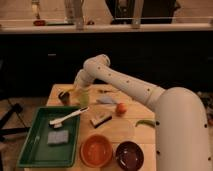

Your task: Place banana in metal cup

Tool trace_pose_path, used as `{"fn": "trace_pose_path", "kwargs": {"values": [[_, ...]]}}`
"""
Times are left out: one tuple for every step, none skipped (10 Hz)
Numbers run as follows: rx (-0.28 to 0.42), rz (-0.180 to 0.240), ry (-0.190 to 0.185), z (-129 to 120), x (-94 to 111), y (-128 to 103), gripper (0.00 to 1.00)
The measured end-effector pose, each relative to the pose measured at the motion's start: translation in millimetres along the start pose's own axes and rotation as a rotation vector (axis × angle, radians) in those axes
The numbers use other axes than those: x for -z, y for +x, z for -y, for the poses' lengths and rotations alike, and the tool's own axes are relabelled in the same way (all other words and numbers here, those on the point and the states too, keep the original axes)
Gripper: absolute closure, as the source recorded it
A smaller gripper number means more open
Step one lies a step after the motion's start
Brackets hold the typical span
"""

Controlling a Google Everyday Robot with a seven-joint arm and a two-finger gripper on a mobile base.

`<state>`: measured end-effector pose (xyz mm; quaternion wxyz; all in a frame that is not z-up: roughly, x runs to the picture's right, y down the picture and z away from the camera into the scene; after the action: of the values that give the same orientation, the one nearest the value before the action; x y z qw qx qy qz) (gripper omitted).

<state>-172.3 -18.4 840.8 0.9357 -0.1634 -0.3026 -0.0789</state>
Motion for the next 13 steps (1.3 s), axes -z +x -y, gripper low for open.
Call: {"fn": "trace_pose_path", "kwargs": {"values": [[0.011, 0.009, -0.009, 0.7, -4.9, -3.9, 1.00], [0.021, 0.018, -0.019, 1.4, -9.0, -5.1, 1.00], [0.030, 0.023, -0.029, 2.0, -12.7, -6.4, 1.00], [0.039, 0.029, -0.039, 2.3, -17.0, -9.4, 1.00], [0.048, 0.033, -0.047, 2.7, -20.9, -11.8, 1.00], [0.058, 0.037, -0.059, 2.6, -25.4, -13.4, 1.00], [0.063, 0.039, -0.067, 2.7, -28.4, -14.8, 1.00], [0.071, 0.042, -0.076, 2.9, -33.2, -17.3, 1.00], [0.079, 0.044, -0.085, 3.4, -38.0, -19.6, 1.00], [0.083, 0.045, -0.090, 3.6, -40.8, -20.2, 1.00], [0.087, 0.046, -0.096, 4.1, -43.5, -20.7, 1.00], [0.094, 0.049, -0.104, 4.4, -47.2, -22.8, 1.00], [0.102, 0.051, -0.113, 4.2, -51.1, -24.9, 1.00]]}}
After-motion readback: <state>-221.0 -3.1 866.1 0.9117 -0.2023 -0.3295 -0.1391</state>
